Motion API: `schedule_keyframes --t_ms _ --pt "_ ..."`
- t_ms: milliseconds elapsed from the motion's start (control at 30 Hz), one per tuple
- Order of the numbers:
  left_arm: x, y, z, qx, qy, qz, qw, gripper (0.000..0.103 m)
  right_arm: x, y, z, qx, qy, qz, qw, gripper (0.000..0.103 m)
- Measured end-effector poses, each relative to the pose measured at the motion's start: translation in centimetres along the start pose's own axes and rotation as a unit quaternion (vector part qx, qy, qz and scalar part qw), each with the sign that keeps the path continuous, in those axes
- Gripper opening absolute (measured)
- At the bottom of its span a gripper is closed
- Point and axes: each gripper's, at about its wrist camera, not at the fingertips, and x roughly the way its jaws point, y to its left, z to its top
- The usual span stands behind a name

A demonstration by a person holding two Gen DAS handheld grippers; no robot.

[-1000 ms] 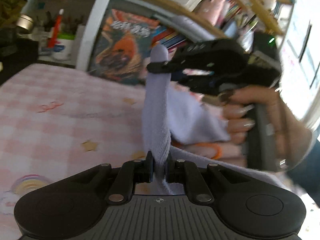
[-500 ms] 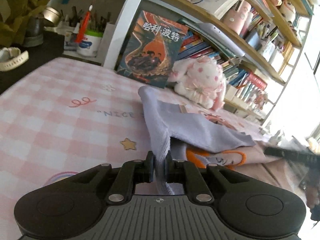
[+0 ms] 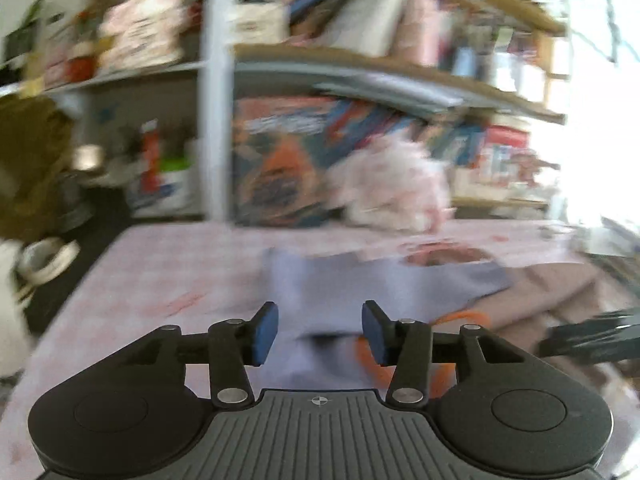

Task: Fold clothes
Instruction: 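Lift the sweater with both grippers and shake it open over the mat, then lay the sweater flat and open both grippers to release it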

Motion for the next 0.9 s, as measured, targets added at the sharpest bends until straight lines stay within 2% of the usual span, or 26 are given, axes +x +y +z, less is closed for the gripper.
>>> schedule_keyframes --t_ms 67,133,233,367,533,733,900 --pt "1.1 -2.0 0.3 0.015 0.004 -0.036 0.9992 0.047 0.0 0.5 -0.2 -0.023 0.001 -0.008 1.000 0.042" --pt "3.1 -4.5 0.5 0.044 0.015 -0.059 0.9972 0.047 0.0 1.1 -0.5 -0.049 0.000 -0.016 0.999 0.037" --pt "6.3 -7.5 0.5 0.074 0.036 -0.067 0.9943 0.047 -0.2 1.4 -1.1 -0.066 -0.007 -0.013 0.998 0.030" --pt "9.9 -10.6 0.5 0.094 0.055 -0.082 0.9906 0.047 -0.6 1.2 -1.8 -0.065 -0.022 -0.007 0.998 0.030" --pt "13.3 -13.7 0.7 0.140 0.067 -0.080 0.9846 0.047 -0.8 1.1 -2.4 -0.059 -0.040 -0.007 0.997 0.030" --pt "16.7 -17.0 1.4 0.184 0.083 -0.088 0.9755 0.047 -0.8 1.1 -2.4 -0.059 -0.041 -0.006 0.997 0.030" --pt "18.5 -18.9 1.1 0.235 0.087 -0.062 0.9662 0.049 -0.8 1.1 -2.3 -0.056 -0.041 -0.004 0.998 0.031"
